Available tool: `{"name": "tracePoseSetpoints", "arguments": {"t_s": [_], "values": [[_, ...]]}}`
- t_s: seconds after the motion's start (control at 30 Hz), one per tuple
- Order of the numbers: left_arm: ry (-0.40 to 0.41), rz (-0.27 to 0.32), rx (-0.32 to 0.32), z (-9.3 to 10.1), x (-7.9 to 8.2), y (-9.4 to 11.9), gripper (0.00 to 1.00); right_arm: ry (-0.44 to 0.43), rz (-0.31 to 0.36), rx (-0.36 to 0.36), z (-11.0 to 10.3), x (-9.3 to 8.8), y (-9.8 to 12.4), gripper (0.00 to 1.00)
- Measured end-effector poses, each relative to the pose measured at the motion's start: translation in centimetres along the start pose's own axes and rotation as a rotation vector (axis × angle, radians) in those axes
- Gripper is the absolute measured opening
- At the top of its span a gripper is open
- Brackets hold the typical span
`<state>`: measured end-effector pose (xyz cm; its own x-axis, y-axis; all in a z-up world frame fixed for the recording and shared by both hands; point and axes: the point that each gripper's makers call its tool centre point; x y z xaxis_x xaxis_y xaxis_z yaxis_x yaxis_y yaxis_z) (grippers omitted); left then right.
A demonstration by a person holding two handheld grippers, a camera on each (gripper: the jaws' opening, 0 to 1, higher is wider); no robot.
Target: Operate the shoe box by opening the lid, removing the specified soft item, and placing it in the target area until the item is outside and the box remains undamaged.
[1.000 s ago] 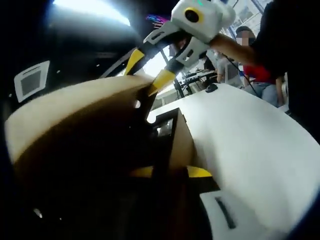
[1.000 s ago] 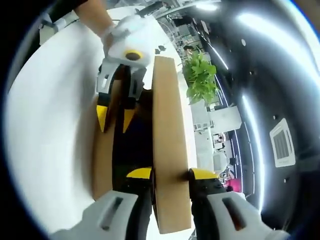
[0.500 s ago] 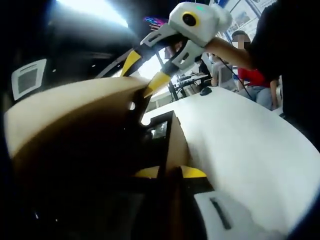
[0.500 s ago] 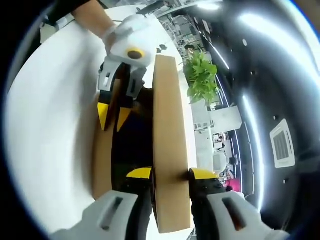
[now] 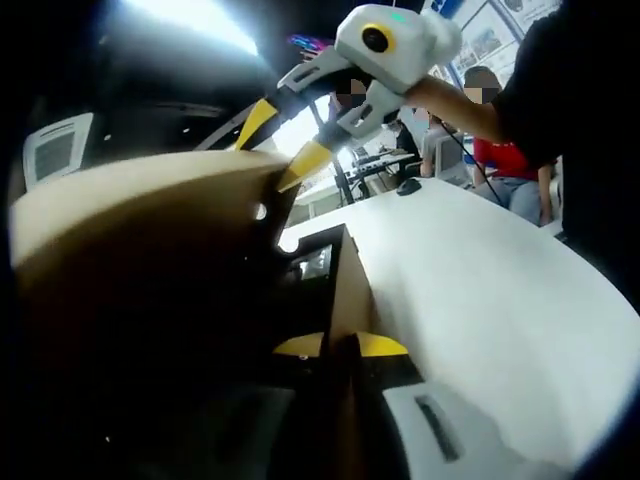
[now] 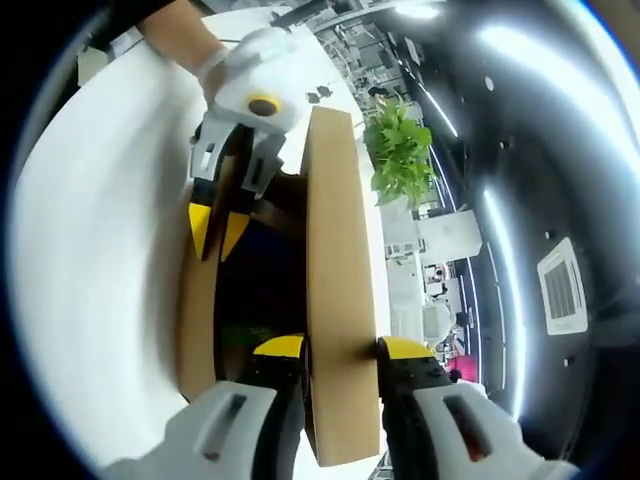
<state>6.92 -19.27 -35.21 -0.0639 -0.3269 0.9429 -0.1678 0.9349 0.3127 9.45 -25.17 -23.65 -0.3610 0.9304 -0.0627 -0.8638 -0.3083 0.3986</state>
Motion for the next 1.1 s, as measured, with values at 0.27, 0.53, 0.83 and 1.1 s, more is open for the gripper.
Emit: {"name": "tracePoseSetpoints", "arguments": {"t_s": [0.27, 0.53, 0.83, 1.1], "values": [[0.013, 0.009, -0.006, -0.1, 0.1, 0.1, 0.09, 0.024, -0.027, -0.053, 1.8, -0.6, -0.2, 0.23], [0.016, 0.011, -0.007, 0.1, 0.3, 0.0, 0.08, 0.041, -0.038, -0.086, 2.8, -1.0, -0.2, 0.17], [0.028, 0.02, -0.014, 0.0, 0.4, 0.0, 0.08, 0.07, -0.077, -0.141, 4.6, -1.6, -1.1, 0.12], [0.024, 0.024, -0.015, 0.1, 0.4, 0.1, 0.08, 0.069, -0.085, -0.153, 5.5, -2.1, -1.6, 0.1]]}}
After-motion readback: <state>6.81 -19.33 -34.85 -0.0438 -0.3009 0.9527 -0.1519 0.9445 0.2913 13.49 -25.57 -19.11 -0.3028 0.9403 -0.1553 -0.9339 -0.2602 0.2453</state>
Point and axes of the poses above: the point that each gripper's makers call its tool centre point, and the gripper's own axes: y roughly backward along the fingers, z roughly to its right, x roughly out of its top, and after that the axes turned 15 degrees about y, right-handed
